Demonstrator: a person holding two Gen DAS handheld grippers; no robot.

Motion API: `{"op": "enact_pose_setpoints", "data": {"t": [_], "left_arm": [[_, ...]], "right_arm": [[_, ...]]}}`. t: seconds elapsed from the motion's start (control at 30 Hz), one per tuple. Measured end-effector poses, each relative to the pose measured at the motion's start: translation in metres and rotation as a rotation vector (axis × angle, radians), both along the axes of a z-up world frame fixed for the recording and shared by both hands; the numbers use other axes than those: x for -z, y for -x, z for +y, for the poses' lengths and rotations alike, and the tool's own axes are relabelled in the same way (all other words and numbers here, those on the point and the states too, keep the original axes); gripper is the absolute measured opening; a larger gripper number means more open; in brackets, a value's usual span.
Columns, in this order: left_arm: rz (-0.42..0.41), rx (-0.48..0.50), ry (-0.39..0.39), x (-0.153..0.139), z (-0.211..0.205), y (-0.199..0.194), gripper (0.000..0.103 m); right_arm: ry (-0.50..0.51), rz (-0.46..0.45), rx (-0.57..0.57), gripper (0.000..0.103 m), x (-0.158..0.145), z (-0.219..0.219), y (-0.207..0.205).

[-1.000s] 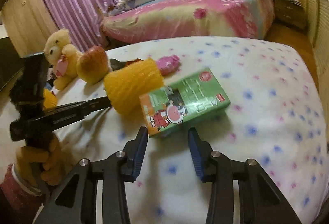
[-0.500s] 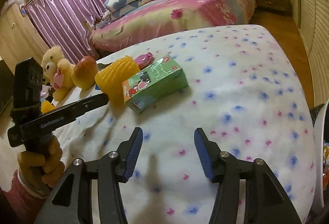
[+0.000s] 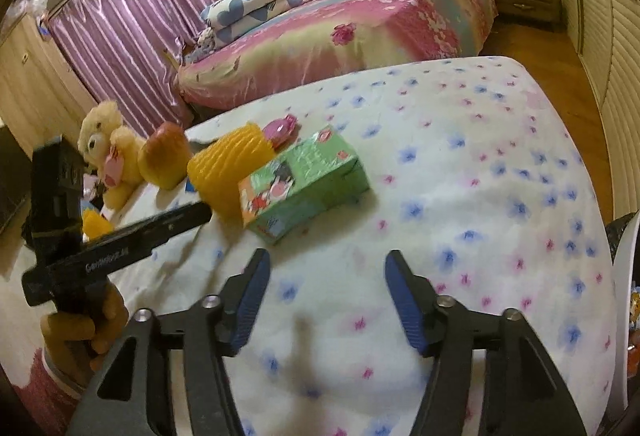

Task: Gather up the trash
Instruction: 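Grasp the yellow mesh net with the left tool while the right tool grasps the green milk carton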

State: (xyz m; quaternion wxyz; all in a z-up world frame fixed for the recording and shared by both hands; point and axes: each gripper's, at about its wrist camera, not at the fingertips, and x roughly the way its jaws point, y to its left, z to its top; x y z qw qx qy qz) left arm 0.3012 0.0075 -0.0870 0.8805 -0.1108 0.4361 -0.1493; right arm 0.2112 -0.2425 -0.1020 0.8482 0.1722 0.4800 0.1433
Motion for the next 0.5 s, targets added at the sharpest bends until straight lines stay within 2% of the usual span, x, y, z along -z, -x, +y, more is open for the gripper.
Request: {"op": "enact_pose_setpoints", "data": {"t": [0.03,0.1,0.13,0.17,0.23,0.33,0.37,0.43,0.5], "left_arm": [[0.000,0.001,0.001,0.000,0.001,0.001,0.044],[-0.008,0.013,-0.016,-0.002,0.001,0.005,0.047],[-0.013,0.018,-0.031,-0.002,0.002,0.008,0.047],[-0.015,0.022,-0.047,-0.002,0.004,0.010,0.047],[-0.011,0.025,-0.061,-0.002,0.010,0.015,0.048],[-0.001,0.006,-0.060,0.000,0.022,0.019,0.048],[0.005,-0.001,-0.057,0.001,0.024,0.019,0.049],[0.011,-0.014,-0.057,0.002,0.029,0.017,0.049],[0.015,-0.023,-0.053,0.001,0.032,0.013,0.049]], "right_arm": [[-0.009,-0.004,0.006,0.066,-0.001,-0.002,-0.004],[-0.033,-0.022,-0.024,0.077,-0.002,-0.001,-0.015],[-0.036,-0.031,-0.057,0.089,-0.003,0.002,-0.021],[-0.032,-0.042,-0.104,0.093,-0.004,0.006,-0.027],[0.011,-0.068,-0.201,0.093,-0.008,0.019,-0.034],[0.143,-0.124,-0.311,0.097,-0.013,0.041,-0.039],[0.178,-0.140,-0.337,0.100,-0.014,0.047,-0.040],[0.252,-0.153,-0.376,0.101,-0.011,0.056,-0.044],[0.275,-0.135,-0.400,0.101,-0.003,0.061,-0.053]]}}
